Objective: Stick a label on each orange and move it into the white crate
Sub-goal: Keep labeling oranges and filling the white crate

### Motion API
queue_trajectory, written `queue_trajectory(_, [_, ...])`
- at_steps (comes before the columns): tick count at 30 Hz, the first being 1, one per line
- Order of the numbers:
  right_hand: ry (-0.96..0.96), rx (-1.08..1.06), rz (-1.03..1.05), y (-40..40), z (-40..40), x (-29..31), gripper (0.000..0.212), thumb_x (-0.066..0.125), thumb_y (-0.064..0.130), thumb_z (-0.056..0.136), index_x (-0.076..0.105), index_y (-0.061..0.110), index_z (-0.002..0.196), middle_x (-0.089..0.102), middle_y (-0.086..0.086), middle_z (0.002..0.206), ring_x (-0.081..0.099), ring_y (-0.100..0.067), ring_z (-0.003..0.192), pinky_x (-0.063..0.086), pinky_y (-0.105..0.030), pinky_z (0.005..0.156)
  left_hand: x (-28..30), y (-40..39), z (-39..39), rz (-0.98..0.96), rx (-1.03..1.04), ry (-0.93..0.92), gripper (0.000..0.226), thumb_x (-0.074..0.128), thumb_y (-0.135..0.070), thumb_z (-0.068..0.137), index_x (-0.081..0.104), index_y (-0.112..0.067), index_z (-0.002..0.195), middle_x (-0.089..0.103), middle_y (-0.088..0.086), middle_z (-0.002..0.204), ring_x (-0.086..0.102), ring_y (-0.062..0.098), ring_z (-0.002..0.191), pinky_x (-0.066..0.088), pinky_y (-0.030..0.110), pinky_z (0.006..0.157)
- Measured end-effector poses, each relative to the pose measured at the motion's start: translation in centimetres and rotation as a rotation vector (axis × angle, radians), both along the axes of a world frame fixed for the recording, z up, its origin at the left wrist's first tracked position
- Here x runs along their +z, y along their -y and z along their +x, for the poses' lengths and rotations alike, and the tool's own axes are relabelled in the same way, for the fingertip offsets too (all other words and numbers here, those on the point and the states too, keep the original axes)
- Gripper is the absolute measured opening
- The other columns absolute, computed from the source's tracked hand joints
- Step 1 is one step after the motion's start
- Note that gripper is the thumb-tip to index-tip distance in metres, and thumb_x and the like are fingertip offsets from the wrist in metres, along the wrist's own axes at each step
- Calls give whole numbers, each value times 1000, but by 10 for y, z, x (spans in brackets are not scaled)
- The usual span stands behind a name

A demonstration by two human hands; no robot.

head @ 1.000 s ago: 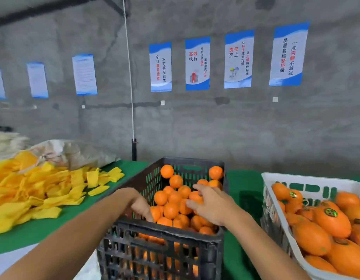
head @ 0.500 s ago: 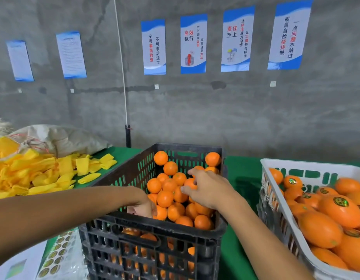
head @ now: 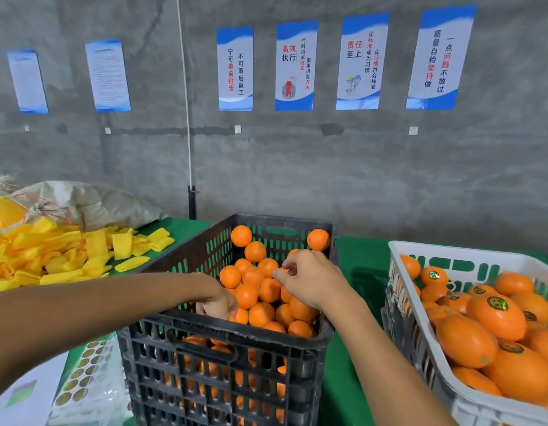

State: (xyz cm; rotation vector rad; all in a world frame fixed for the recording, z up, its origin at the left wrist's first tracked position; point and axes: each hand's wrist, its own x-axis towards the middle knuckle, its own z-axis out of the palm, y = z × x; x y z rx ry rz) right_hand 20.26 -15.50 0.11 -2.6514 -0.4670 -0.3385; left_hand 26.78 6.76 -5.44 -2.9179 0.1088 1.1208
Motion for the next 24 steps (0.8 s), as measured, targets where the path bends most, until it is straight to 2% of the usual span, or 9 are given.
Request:
queue_trajectory(4, [-13, 13, 17, 1, 1, 0, 43, 59, 56, 97, 70, 22, 121, 74, -1, 109, 67, -25, 104, 57, -46, 87, 5, 2, -2, 141, -94, -20, 78, 76, -35, 92, 32, -13, 153, 55, 13, 132, 68, 29, 93, 60, 37, 79])
queue_trajectory(6, [-22, 18, 55, 2, 2, 0, 53, 58, 59, 96, 62, 24, 136, 70, -2, 126, 63, -27, 118, 54, -49, 96, 12, 1, -3, 27, -15, 12, 70, 77, -24, 92, 41, -4, 148, 60, 12, 115, 67, 20, 74, 58, 32, 68])
queue_trajectory(8, [8, 17, 77, 2, 0, 1, 69, 58, 64, 93, 48, 27, 150, 57, -2, 147, 53, -27, 135, 49, -49, 103, 27, 4, -8, -100, 2, 176, 67, 81, -25, 86, 41, -10, 138, 59, 5, 93, 61, 16, 60, 53, 30, 57])
queue_trajectory(11, [123, 37, 101, 2, -7, 5, 78, 57, 63, 95, 34, 25, 159, 38, 0, 163, 34, -22, 150, 37, -44, 114, 61, 20, -29, -226, -158, 674, 72, 84, -40, 75, 37, -21, 126, 59, 1, 96, 61, 20, 80, 51, 36, 66])
queue_trajectory(13, [176, 57, 180, 5, -17, 12, 72, 55, 57, 99, 34, 24, 159, 38, -1, 163, 32, -20, 150, 33, -40, 116, 80, 37, -52, -496, -153, 906, 70, 87, -34, 70, 39, -18, 119, 62, 5, 100, 62, 27, 87, 53, 44, 75])
queue_trajectory(16, [231, 140, 332, 17, -47, 20, 58, 56, 49, 102, 43, 29, 154, 54, -2, 150, 50, -22, 137, 44, -41, 110, 94, 69, -100, -754, -213, 1084, 67, 80, -36, 66, 38, -21, 116, 60, 5, 107, 60, 27, 93, 52, 45, 82])
queue_trajectory(20, [403, 220, 489, 46, -104, 11, 54, 69, 41, 95, 51, 30, 145, 60, 5, 136, 59, -14, 121, 51, -38, 101, 79, 105, -165, -895, -316, 1264, 68, 79, -32, 70, 37, -33, 123, 52, -7, 125, 58, 12, 109, 50, 28, 88])
queue_trajectory(22, [477, 219, 518, 62, -131, -2, 60, 72, 37, 94, 51, 23, 148, 57, 4, 140, 56, -11, 125, 50, -30, 102, 64, 122, -189, -940, -419, 1337, 77, 83, -17, 72, 38, -25, 134, 48, -4, 132, 53, 10, 120, 43, 16, 99])
queue_trajectory(24, [533, 200, 542, 78, -155, -22, 63, 74, 31, 93, 50, 14, 149, 56, -2, 142, 55, -12, 128, 49, -28, 104, 46, 138, -210, -932, -541, 1376, 82, 81, -6, 71, 41, -11, 142, 46, 3, 138, 51, 17, 128, 39, 19, 108])
